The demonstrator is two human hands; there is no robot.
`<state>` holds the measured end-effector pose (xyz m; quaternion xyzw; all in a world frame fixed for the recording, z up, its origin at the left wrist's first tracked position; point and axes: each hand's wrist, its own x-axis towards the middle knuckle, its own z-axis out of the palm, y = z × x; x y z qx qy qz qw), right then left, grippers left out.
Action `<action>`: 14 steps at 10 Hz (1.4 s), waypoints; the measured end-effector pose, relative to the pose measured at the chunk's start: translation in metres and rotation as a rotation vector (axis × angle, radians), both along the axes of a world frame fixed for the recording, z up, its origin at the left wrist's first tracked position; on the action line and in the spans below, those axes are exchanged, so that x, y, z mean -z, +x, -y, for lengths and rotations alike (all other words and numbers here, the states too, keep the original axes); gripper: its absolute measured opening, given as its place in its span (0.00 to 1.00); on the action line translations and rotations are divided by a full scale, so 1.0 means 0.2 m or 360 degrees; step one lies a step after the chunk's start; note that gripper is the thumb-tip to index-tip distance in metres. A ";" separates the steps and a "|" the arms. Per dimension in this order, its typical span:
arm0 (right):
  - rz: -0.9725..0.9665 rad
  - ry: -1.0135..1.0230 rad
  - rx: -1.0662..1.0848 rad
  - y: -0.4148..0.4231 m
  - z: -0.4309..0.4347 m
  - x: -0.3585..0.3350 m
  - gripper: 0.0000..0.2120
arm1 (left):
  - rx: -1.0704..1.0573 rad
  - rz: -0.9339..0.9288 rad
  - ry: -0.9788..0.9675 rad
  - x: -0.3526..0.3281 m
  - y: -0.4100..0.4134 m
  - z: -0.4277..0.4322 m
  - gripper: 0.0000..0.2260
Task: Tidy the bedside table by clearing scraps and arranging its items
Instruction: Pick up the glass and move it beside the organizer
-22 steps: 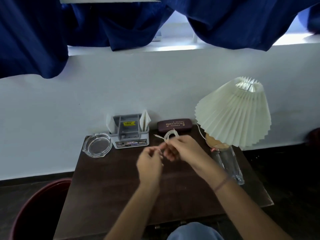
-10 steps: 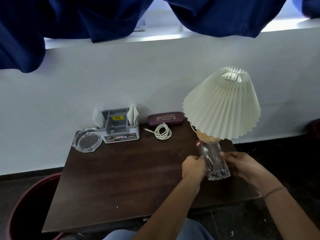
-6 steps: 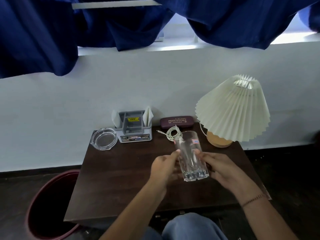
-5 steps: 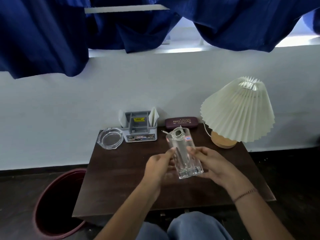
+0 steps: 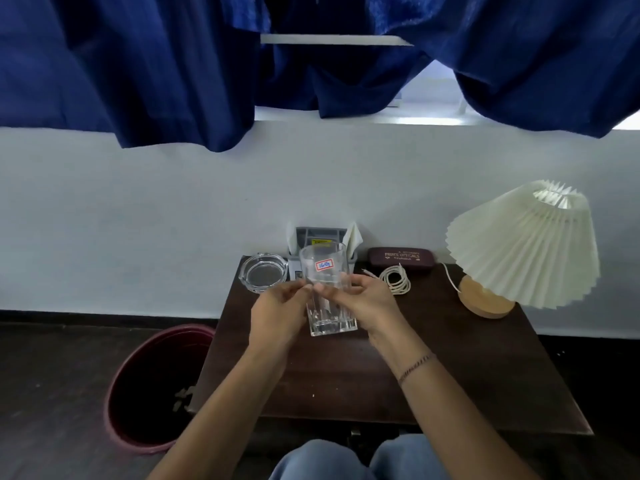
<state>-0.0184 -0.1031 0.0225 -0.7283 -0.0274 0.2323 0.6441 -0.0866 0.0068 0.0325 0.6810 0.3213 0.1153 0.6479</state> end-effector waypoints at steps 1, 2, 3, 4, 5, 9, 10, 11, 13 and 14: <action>0.0092 -0.0145 -0.0166 0.01 -0.08 0.01 0.28 | -0.0085 -0.0024 -0.0080 0.03 0.01 -0.10 0.08; 0.0040 -0.0243 -0.0404 0.02 -0.17 -0.02 0.38 | -0.0122 -0.0084 -0.0097 0.07 0.04 -0.22 0.09; 0.0008 -0.0234 -0.0523 0.05 -0.29 -0.06 0.42 | -0.0180 -0.0122 -0.0096 0.08 0.08 -0.34 0.15; 0.0013 -0.0245 -0.0513 0.08 -0.42 -0.08 0.41 | -0.0255 -0.0151 -0.0080 0.08 0.12 -0.45 0.20; 0.0002 -0.0221 -0.0415 0.12 -0.51 -0.05 0.33 | -0.0256 -0.0127 -0.0111 0.08 0.18 -0.55 0.19; 0.0232 -0.0382 -0.0276 0.28 -0.74 -0.01 0.10 | -0.0173 -0.0088 -0.0136 0.10 0.37 -0.77 0.14; 0.0291 -0.0466 -0.0280 0.31 -0.76 0.00 0.11 | -0.0184 -0.0105 -0.0178 0.13 0.41 -0.76 0.13; 0.0310 -0.0545 -0.0314 0.32 -0.77 0.03 0.09 | -0.0207 -0.0145 -0.0218 0.16 0.43 -0.75 0.12; 0.0260 -0.0631 -0.0364 0.34 -0.77 0.08 0.07 | -0.0276 -0.0228 -0.0232 0.19 0.46 -0.75 0.15; 0.0296 -0.0645 -0.0339 0.34 -0.77 0.08 0.11 | -0.0315 -0.0240 -0.0241 0.19 0.47 -0.76 0.12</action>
